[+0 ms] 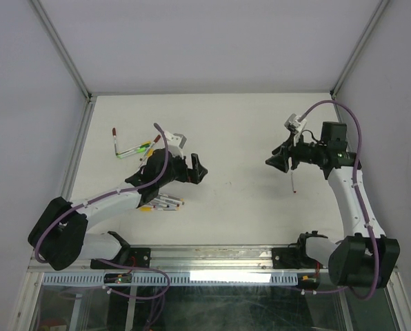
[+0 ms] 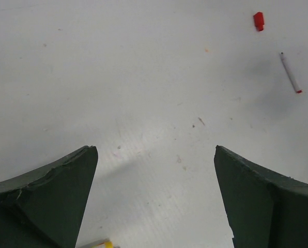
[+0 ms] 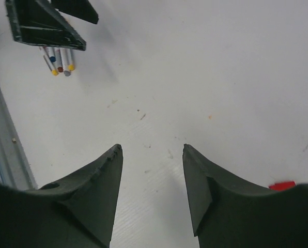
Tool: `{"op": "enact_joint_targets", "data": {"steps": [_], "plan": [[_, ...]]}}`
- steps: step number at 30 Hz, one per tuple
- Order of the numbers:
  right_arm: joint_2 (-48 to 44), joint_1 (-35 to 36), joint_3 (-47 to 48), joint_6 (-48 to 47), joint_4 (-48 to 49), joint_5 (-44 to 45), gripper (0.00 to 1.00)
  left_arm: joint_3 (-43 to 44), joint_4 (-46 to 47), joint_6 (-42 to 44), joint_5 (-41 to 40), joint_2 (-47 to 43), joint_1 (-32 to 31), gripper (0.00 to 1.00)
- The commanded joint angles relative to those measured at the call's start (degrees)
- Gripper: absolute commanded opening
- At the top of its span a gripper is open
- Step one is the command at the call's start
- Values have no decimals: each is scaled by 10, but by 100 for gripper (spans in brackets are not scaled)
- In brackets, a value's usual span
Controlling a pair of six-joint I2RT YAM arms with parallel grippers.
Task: Open the pen caps
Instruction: Pick up the pen from the center of the board.
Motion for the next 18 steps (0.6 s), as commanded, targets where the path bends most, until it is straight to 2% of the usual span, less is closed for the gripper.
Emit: {"op": "enact_joint_targets", "data": {"steps": [1, 5, 18], "plan": [[15, 25, 39, -52, 2, -82, 53, 6, -28, 33, -56, -32, 10, 99], [39, 26, 27, -68, -9, -96, 53, 15, -70, 52, -90, -32, 15, 99], [58, 25, 13, -87, -35, -55, 54, 42, -123, 65, -125, -21, 40, 99]]}}
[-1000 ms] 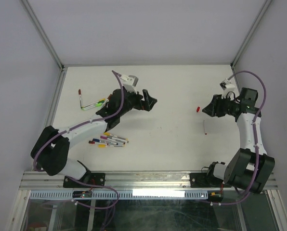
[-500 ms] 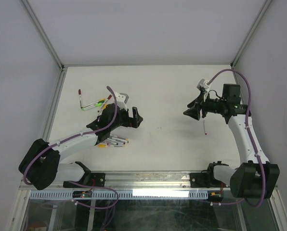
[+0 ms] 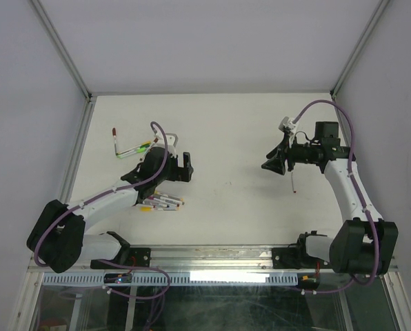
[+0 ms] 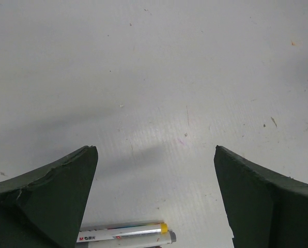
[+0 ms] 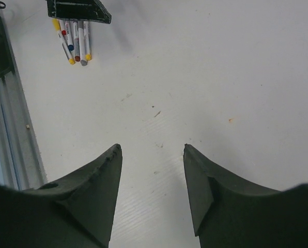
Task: Open the pen caps
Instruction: Pick up the pen from the center of the board.
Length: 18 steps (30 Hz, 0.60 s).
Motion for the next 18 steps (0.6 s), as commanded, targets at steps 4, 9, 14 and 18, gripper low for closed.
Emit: {"op": "enact_joint_targets", "data": {"steps": [4, 9, 14, 18], "plan": [[8, 2, 0, -22, -7, 6, 54, 34, -13, 23, -37, -9, 10, 99], [11, 2, 1, -26, -11, 10, 54, 43, -28, 33, -43, -4, 12, 99], [11, 0, 1, -26, -12, 13, 54, 67, -62, 47, -64, 14, 13, 99], [13, 0, 0, -24, -11, 14, 54, 85, -91, 55, -76, 32, 13, 99]]}}
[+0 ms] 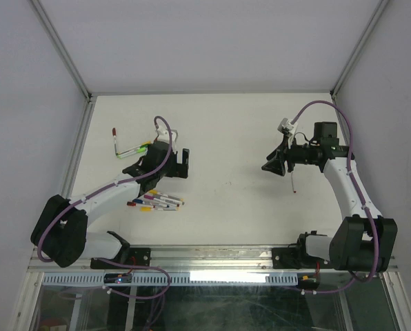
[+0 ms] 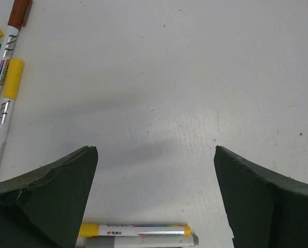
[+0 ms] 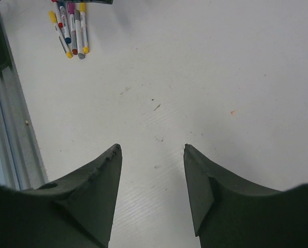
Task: Open the pen caps
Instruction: Pick up the pen from the center of the board.
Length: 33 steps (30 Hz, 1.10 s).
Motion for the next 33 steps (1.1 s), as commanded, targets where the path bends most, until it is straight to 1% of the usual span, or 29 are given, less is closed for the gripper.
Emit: {"op": "enact_joint_targets", "data": {"steps": [1, 9, 12, 17, 21, 23, 28, 30, 33], "plan": [[2, 0, 2, -10, 6, 0, 54, 39, -27, 27, -31, 17, 5, 99], [9, 0, 3, -6, 6, 5, 54, 86, -73, 49, -55, 67, 12, 99], [8, 0, 2, -5, 7, 5, 54, 99, -87, 54, -63, 91, 14, 98], [15, 1, 3, 0, 9, 6, 54, 111, -94, 59, -60, 103, 26, 95], [19, 1, 5, 2, 8, 10, 54, 128, -94, 66, -37, 117, 44, 89], [18, 1, 5, 3, 8, 10, 54, 137, -96, 70, -27, 128, 56, 82], [19, 0, 4, 4, 9, 8, 54, 153, -109, 63, -30, 148, 107, 70], [20, 1, 4, 4, 9, 7, 54, 157, -116, 58, -43, 153, 123, 68], [21, 1, 5, 6, 9, 6, 54, 155, -122, 50, -62, 157, 145, 68]]}}
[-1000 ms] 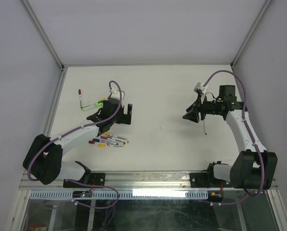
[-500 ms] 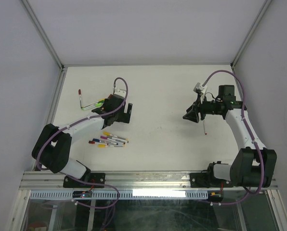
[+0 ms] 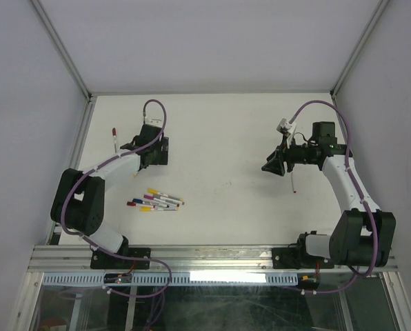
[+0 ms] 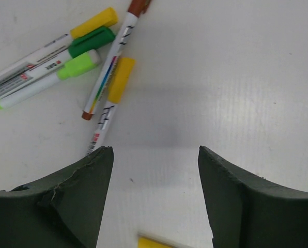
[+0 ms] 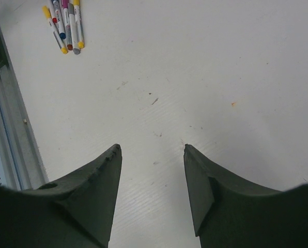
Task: Open the pen caps
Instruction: Pick up the pen from the center of the board.
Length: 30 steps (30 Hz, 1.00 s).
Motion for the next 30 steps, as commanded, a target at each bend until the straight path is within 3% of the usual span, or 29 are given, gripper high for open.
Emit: {"op": "enact_joint_targets", "data": {"steps": [1, 18, 24, 30], "plan": [[-1, 1, 4, 2, 9, -8, 54, 20, -3, -8, -24, 3, 29, 68], [6, 1, 7, 3, 3, -16, 54, 20, -12, -25, 13, 52, 93, 62], [5, 2, 7, 3, 3, -16, 54, 21, -16, -26, 45, 62, 94, 49], [4, 1, 7, 3, 3, -16, 54, 21, -20, -32, 98, 72, 92, 28]]}}
